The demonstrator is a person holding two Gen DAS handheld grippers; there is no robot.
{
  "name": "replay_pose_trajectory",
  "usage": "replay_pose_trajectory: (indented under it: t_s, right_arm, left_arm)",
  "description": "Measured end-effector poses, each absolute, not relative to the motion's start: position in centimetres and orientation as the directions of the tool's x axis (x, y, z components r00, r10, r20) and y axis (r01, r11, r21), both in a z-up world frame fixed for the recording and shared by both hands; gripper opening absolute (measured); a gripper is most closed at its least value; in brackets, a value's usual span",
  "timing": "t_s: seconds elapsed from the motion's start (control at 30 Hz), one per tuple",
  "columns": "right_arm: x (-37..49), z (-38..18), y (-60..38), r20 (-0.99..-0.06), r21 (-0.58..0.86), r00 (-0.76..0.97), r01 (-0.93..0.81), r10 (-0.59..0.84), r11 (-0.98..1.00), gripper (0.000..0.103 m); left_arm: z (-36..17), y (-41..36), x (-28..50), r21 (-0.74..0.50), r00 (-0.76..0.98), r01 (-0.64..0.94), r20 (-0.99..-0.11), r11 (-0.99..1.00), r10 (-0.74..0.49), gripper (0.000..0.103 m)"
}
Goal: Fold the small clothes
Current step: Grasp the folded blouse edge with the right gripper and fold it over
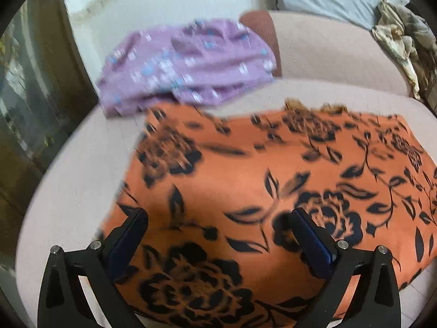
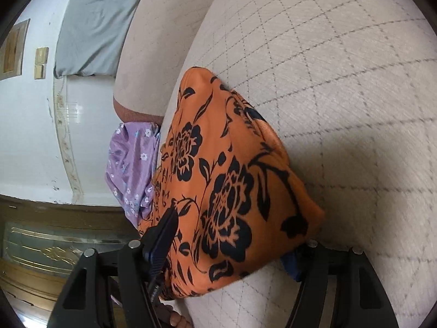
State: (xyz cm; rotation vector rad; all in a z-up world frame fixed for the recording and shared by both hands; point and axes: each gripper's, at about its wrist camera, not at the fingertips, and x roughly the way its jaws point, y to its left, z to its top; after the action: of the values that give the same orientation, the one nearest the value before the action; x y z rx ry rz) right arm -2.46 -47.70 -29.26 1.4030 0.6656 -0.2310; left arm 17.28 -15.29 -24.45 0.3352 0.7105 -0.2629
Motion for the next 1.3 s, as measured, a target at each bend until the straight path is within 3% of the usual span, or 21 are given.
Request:
replay_pose_trajectory:
  t_s: [0.1, 0.27, 0.43, 0.73, 0.77, 0.8, 0.83, 0.9, 1.1, 1.3]
  right_arm:
    - [-4.5, -28.9, -47.0, -0.572, 0.820, 0.784, 0.547, 0.240, 0.165, 0.071]
    - [-7.9, -28.9, -45.6, -0.578, 0.815, 0.787, 0.567, 0.217, 0.118, 0.071]
    - [-6.4, -29.2, -46.1, -0.587, 0.810, 0.793, 0.578, 0.167, 0.102, 0.071]
    - [-4.7, -29.9, -47.9, -0.543, 0.839, 0.837, 0.538, 0.072, 0.078, 0.069]
    - [-4.4, -29.8, -47.9, -0.551, 0.833, 0.832, 0.544, 0.067, 0.100, 0.067]
    - [-4.0, -29.5, -47.7, -0.568, 0.819, 0.821, 0.557, 0.059, 0.134, 0.058]
    - [-3.4, -29.4, -47.4, -0.587, 0.804, 0.808, 0.572, 0.057, 0.164, 0.040]
    - [-2.8, -29.9, -47.1, -0.606, 0.788, 0.792, 0.587, 0.068, 0.184, 0.031]
    - [-1.1, -25.6, -45.0, -0.647, 0.702, 0.760, 0.623, -0.055, 0.347, 0.025]
    - [2.8, -17.6, -39.0, -0.608, 0.583, 0.788, 0.528, -0.099, 0.617, 0.023]
  left_arm:
    - [-23.6, -15.0, 17.3, 0.240, 0.762, 0.323, -0.640, 0.916, -0.101, 0.103]
    - [-24.4, -13.9, 19.3, 0.227, 0.712, 0.278, -0.701, 0.933, -0.042, 0.103]
    - [-24.7, -12.5, 20.1, 0.193, 0.672, 0.264, -0.740, 0.945, -0.037, 0.103]
    - [-23.4, -9.0, 20.5, 0.184, 0.699, 0.226, -0.715, 0.957, -0.028, 0.103]
    - [-23.3, -8.5, 20.6, 0.183, 0.700, 0.216, -0.714, 0.959, -0.021, 0.103]
    - [-23.3, -7.8, 20.7, 0.180, 0.700, 0.203, -0.714, 0.963, -0.015, 0.103]
    - [-23.2, -7.2, 20.9, 0.177, 0.700, 0.194, -0.714, 0.965, -0.010, 0.103]
    - [-23.1, -6.0, 21.1, 0.172, 0.697, 0.173, -0.717, 0.970, 0.003, 0.103]
    - [-24.8, -2.8, 22.8, 0.171, 0.605, 0.120, -0.794, 0.978, 0.064, 0.103]
    - [-24.3, -0.4, 23.4, 0.067, 0.575, 0.093, -0.818, 0.993, 0.001, 0.103]
